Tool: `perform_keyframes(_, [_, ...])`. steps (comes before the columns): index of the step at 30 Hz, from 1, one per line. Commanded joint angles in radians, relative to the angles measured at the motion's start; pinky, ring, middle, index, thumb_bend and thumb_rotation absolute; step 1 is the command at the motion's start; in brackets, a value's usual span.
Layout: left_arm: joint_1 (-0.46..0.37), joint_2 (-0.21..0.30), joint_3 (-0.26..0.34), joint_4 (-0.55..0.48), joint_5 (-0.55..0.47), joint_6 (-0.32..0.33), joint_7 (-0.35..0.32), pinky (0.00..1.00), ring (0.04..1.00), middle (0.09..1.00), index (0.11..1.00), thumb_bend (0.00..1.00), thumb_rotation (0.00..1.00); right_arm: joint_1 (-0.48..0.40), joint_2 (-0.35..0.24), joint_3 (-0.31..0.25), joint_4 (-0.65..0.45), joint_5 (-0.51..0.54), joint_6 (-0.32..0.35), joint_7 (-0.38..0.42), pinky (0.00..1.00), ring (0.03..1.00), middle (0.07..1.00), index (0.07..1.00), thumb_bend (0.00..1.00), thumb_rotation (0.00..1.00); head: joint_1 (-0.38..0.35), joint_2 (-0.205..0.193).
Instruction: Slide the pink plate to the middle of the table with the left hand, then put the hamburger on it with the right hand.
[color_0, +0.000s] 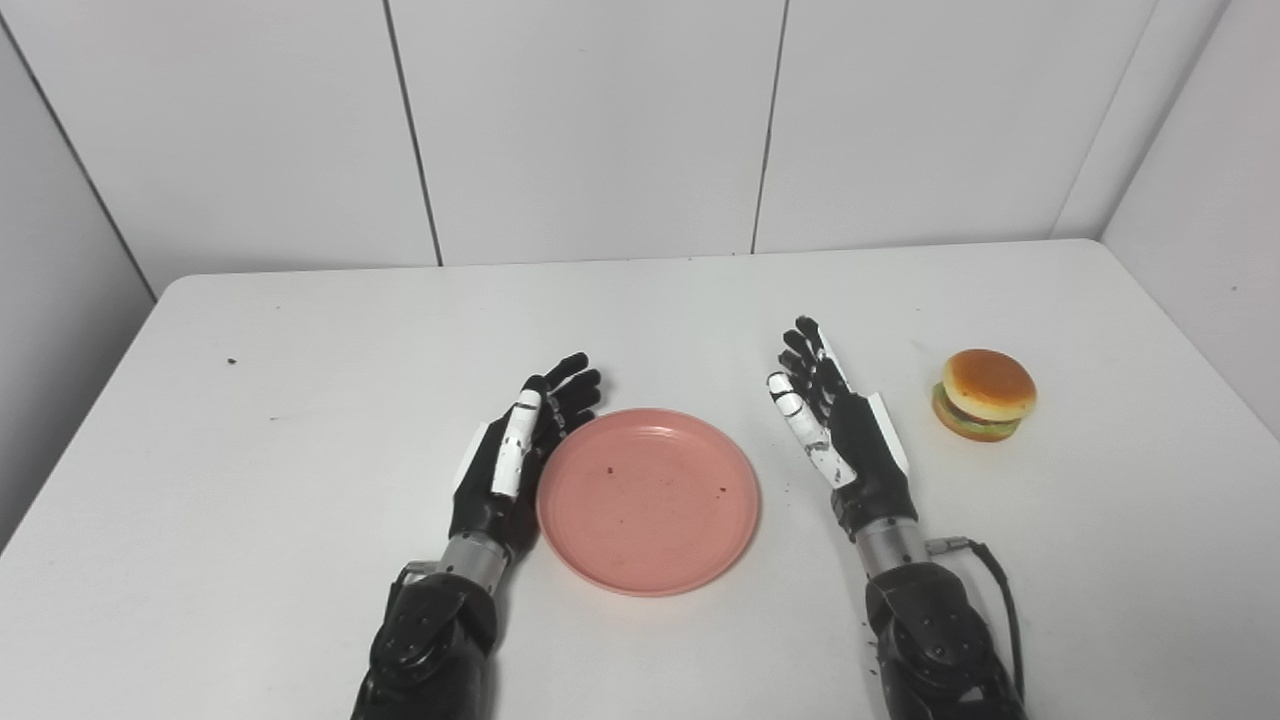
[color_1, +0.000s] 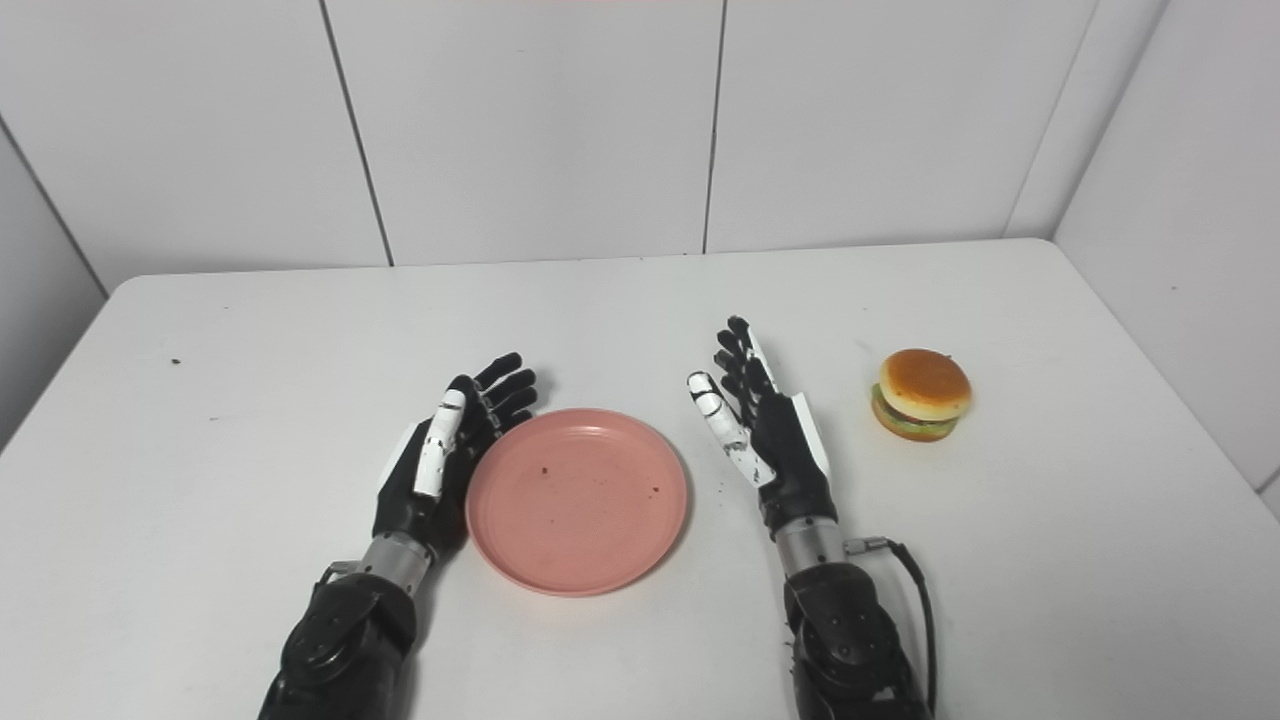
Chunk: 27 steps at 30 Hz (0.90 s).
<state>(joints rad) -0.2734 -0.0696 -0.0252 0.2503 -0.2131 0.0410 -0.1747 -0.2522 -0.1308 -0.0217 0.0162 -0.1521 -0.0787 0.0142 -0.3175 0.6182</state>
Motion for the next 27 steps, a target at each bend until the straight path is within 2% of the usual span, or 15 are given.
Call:
perform_keyframes(1, [0.017, 0.010, 0.010, 0.005, -0.008, 0.035, 0.001, 0.89, 0.871, 0.838, 0.805, 0.32, 1.00, -0.048, -0.046, 0.002, -0.082, -0.060, 0.039, 0.002, 0.84, 0.888, 0.902, 0.932, 0.60, 0.74, -0.020, -0.006])
perform_keyframes(4, [0.019, 0.015, 0.016, -0.015, -0.017, 0.070, 0.002, 0.91, 0.877, 0.842, 0.810, 0.32, 1.00, -0.063, -0.134, 0.015, -0.139, -0.087, 0.112, 0.066, 0.79, 0.854, 0.872, 0.905, 0.61, 0.65, -0.047, -0.014])
perform_keyframes(6, [0.018, 0.018, 0.018, -0.018, -0.016, 0.078, 0.003, 0.91, 0.876, 0.840, 0.807, 0.32, 1.00, -0.068, -0.177, 0.020, -0.167, -0.121, 0.155, 0.083, 0.77, 0.837, 0.856, 0.885, 0.65, 0.59, -0.061, -0.017])
perform_keyframes(11, [0.017, 0.014, 0.028, -0.027, -0.013, 0.098, 0.017, 0.90, 0.870, 0.826, 0.787, 0.32, 1.00, -0.074, -0.242, 0.006, -0.206, -0.179, 0.212, 0.099, 0.76, 0.823, 0.855, 0.878, 0.68, 0.51, -0.077, -0.021])
perform_keyframes(17, [0.016, 0.014, 0.036, -0.020, -0.023, 0.091, -0.001, 0.90, 0.875, 0.835, 0.796, 0.31, 1.00, -0.090, -0.324, -0.022, -0.219, -0.232, 0.267, 0.118, 0.74, 0.840, 0.878, 0.882, 0.70, 0.48, -0.085, -0.021])
perform_keyframes(19, [0.016, 0.013, 0.036, -0.022, -0.023, 0.097, 0.003, 0.89, 0.874, 0.838, 0.802, 0.31, 1.00, -0.098, -0.362, -0.017, -0.213, -0.268, 0.274, 0.131, 0.70, 0.827, 0.878, 0.877, 0.77, 0.59, -0.086, -0.022])
perform_keyframes(21, [0.017, 0.013, 0.035, -0.025, -0.025, 0.101, 0.003, 0.88, 0.874, 0.839, 0.805, 0.31, 1.00, -0.108, -0.389, -0.010, -0.197, -0.307, 0.280, 0.132, 0.71, 0.830, 0.878, 0.874, 0.79, 0.62, -0.084, -0.022])
perform_keyframes(24, [0.017, 0.017, 0.033, -0.024, -0.029, 0.099, -0.004, 0.91, 0.886, 0.851, 0.817, 0.31, 1.00, -0.124, -0.415, -0.006, -0.170, -0.354, 0.308, 0.138, 0.74, 0.841, 0.866, 0.865, 0.75, 0.48, -0.085, -0.021])
perform_keyframes(27, [0.017, 0.018, 0.032, -0.025, -0.027, 0.098, -0.003, 0.91, 0.886, 0.851, 0.816, 0.31, 1.00, -0.134, -0.433, -0.008, -0.146, -0.377, 0.318, 0.143, 0.75, 0.846, 0.868, 0.867, 0.75, 0.48, -0.084, -0.019])
